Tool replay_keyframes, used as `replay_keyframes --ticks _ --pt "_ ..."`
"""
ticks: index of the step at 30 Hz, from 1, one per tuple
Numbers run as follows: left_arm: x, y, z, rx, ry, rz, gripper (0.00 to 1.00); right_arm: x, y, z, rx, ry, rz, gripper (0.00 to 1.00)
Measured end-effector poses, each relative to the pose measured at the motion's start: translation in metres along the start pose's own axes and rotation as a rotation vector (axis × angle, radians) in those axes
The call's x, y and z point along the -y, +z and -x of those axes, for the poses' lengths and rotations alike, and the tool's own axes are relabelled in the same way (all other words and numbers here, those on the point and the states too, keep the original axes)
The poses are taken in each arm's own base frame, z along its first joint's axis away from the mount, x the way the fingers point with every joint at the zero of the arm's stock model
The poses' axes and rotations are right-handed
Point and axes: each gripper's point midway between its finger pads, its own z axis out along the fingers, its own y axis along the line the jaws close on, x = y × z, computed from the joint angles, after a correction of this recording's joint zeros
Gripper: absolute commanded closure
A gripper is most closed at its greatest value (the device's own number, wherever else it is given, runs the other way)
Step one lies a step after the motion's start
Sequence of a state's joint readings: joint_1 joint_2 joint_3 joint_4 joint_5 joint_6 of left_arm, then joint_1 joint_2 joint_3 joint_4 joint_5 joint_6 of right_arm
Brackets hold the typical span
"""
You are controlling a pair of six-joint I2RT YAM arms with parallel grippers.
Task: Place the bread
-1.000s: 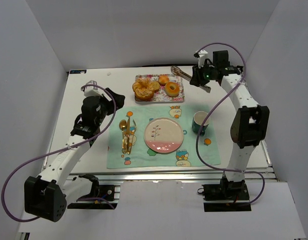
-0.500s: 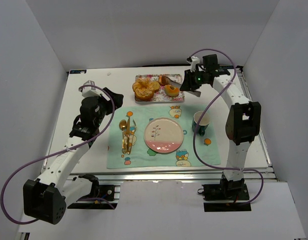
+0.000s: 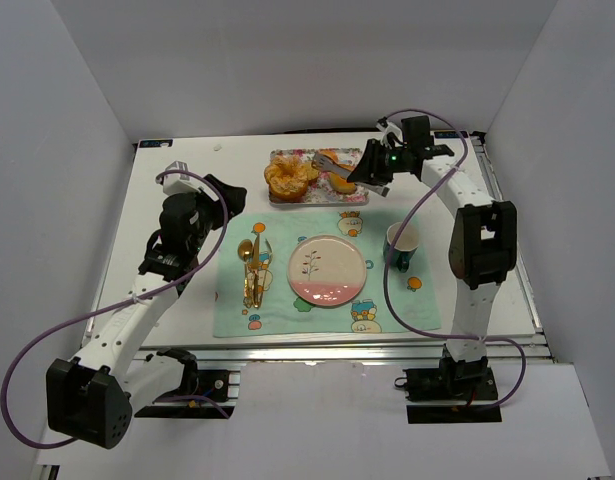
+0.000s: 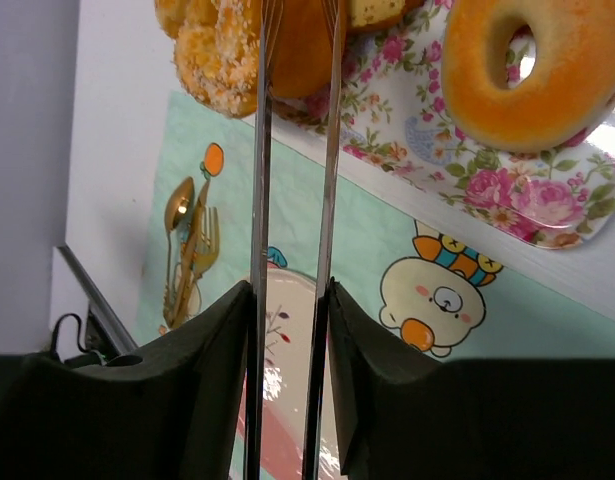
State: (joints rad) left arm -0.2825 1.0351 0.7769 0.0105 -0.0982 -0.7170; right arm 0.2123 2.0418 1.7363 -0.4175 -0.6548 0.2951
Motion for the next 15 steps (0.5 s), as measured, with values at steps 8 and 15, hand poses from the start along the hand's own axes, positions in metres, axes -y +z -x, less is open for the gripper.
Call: replay_keyframes --ticks 8,15 --pt "-0.001 0.000 0.001 0.006 -0.014 0.008 0.15 0.009 0.016 0.000 0.010 0.121 -0.009 0.59" --pt "-0.003 0.000 0.001 0.017 -0.030 0.014 0.15 0.020 0.021 -0.012 -0.005 0.197 -0.051 0.56"
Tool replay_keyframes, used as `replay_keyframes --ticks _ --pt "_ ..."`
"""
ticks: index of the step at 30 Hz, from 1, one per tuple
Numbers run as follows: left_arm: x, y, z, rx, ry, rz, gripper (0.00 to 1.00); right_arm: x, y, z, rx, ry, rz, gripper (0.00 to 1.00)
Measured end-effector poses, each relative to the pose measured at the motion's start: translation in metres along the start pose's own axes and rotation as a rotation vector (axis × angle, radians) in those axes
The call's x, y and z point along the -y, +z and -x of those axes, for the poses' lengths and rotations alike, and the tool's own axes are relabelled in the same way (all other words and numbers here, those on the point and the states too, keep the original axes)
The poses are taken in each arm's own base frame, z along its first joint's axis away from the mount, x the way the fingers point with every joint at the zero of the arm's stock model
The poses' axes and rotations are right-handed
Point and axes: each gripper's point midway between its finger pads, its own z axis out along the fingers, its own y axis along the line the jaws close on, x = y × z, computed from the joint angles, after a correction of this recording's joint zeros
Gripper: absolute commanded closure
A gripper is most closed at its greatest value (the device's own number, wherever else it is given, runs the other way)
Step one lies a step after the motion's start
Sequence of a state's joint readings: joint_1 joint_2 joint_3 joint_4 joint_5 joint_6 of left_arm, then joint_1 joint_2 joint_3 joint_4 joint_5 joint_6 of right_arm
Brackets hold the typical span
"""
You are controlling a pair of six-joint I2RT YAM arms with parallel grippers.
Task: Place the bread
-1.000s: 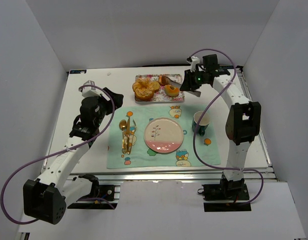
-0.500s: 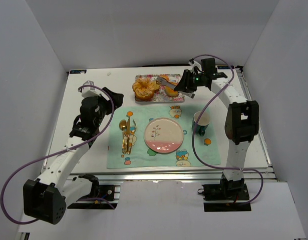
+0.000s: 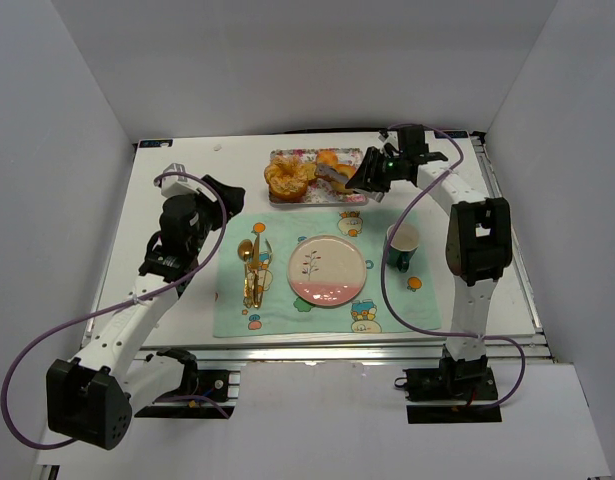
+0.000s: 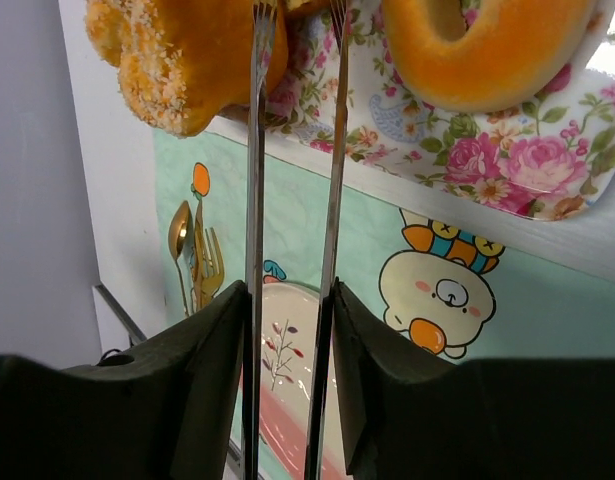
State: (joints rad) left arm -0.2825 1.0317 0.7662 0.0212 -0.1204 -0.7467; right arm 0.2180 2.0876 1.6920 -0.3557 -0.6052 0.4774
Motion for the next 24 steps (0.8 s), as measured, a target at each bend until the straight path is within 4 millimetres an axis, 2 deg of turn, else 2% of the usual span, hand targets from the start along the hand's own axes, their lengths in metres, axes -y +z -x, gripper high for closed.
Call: replay_keyframes --ticks 13,24 --pt "-0.002 0.000 -0.001 0.000 -0.005 0.005 0.14 0.006 0.011 -0.017 -0.021 0.125 -0.033 0.53" --pt "-0.002 0.000 -0.001 0.000 -0.005 0.005 0.14 -0.005 0.015 -0.007 0.018 0.155 -0.001 0.53"
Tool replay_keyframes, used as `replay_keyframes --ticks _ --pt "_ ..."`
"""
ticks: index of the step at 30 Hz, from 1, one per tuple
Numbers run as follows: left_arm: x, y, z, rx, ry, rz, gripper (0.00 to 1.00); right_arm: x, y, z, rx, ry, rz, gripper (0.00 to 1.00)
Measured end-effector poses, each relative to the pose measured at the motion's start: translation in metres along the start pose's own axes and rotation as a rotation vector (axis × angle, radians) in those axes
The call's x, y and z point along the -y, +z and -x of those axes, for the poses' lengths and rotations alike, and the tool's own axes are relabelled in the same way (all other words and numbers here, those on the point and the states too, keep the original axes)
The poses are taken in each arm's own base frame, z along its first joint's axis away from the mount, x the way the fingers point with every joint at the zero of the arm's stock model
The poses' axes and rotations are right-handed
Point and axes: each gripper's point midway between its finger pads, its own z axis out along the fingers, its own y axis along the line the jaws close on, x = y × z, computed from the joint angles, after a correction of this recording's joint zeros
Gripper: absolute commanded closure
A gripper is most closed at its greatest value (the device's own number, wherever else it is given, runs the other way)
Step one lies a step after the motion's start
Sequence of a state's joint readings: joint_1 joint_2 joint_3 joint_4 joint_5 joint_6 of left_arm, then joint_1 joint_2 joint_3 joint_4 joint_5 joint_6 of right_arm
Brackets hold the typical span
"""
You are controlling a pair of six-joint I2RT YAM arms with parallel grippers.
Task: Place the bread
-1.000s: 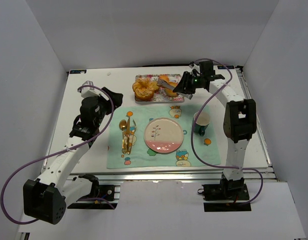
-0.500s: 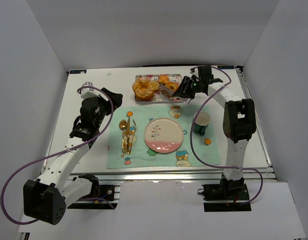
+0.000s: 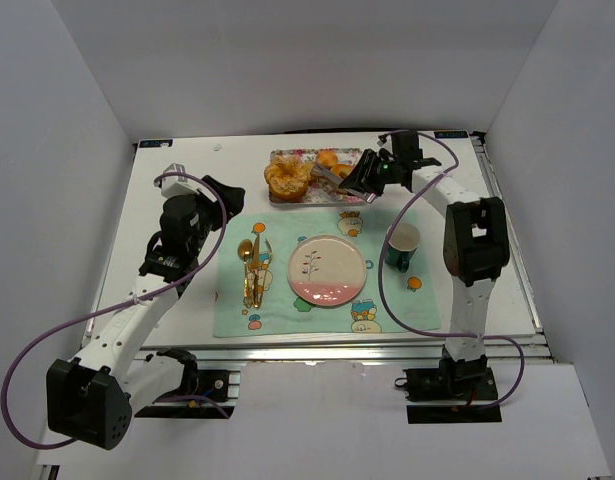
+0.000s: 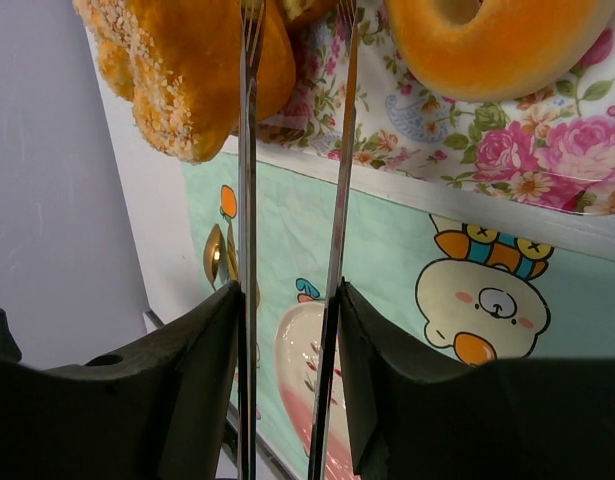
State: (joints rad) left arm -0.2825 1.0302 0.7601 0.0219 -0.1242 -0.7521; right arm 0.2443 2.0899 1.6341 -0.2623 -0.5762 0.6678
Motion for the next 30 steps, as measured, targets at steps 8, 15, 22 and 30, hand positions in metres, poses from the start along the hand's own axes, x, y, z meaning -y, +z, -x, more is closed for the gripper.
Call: replay_keyframes --ticks 8,15,22,30 --pt "0.000 0.000 0.000 -0.001 0.001 0.002 0.15 0.013 0.012 -0.004 -0.019 0.053 -0.017 0.54" --pt "-0.003 0.002 -0.003 -0.010 0.002 0.009 0.15 0.017 0.018 -0.005 -0.023 0.081 -0.011 0.56" --pt "-0.005 0.003 -0.005 -0.018 0.006 0.018 0.15 0.018 0.025 -0.006 -0.028 0.097 0.003 0.73" --pt "-0.006 0.003 -0.005 -0.016 0.006 0.023 0.15 0.009 0.025 -0.002 -0.020 0.080 0.035 0.87"
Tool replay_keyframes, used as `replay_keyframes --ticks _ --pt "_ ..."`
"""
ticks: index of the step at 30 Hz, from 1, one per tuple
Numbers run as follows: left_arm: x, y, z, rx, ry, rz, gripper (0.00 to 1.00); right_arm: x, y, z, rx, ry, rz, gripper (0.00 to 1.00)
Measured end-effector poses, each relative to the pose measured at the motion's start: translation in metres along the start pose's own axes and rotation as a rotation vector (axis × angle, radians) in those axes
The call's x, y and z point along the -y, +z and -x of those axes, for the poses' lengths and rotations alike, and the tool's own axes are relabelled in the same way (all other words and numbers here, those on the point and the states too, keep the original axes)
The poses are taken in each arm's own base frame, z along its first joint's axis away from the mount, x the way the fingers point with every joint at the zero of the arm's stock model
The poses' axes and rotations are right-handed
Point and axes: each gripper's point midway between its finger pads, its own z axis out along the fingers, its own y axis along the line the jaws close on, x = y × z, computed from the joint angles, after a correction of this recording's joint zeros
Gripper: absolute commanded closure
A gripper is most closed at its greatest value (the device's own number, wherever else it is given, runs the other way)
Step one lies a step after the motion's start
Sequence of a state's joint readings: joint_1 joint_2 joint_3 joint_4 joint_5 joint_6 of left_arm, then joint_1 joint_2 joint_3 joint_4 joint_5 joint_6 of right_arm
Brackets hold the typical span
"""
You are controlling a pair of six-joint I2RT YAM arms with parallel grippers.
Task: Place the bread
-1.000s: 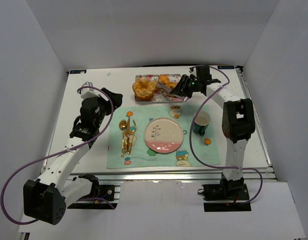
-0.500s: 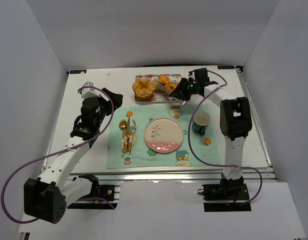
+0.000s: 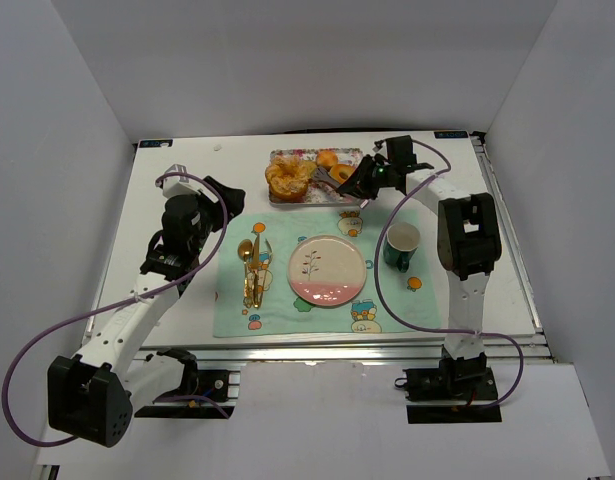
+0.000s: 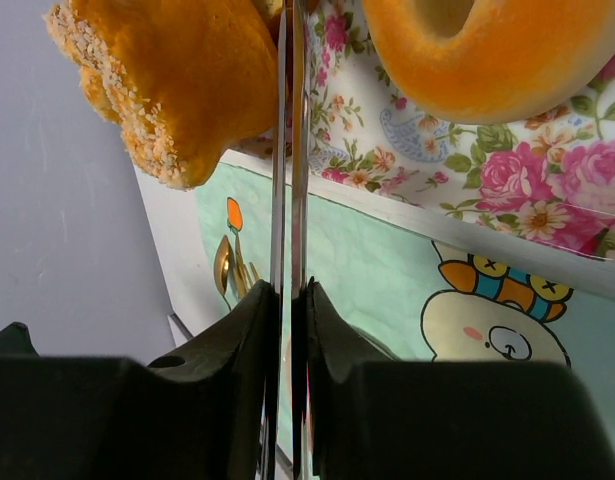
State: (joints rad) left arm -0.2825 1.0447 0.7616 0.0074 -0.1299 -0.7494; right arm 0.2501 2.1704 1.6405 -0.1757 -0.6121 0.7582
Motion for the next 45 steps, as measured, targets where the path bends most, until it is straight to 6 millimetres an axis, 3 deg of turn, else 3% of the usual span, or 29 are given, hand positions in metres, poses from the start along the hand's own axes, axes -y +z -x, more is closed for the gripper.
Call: replay_keyframes --ticks 10,19,29,45 --pt "-0.001 0.000 0.001 0.004 0.000 0.004 0.14 -0.014 -0.005 0.023 0.063 -0.094 0.008 0.92" --pt "0.000 0.002 0.001 0.006 0.000 0.002 0.15 -0.008 -0.013 0.044 0.125 -0.166 -0.023 0.93" --pt "0.001 0.004 0.001 0.009 -0.001 -0.002 0.15 -0.007 -0.020 0.051 0.153 -0.260 -0.040 0.94" --pt "0.001 0.004 0.002 0.012 -0.002 -0.005 0.15 -0.062 -0.071 0.078 0.314 -0.501 -0.021 0.99"
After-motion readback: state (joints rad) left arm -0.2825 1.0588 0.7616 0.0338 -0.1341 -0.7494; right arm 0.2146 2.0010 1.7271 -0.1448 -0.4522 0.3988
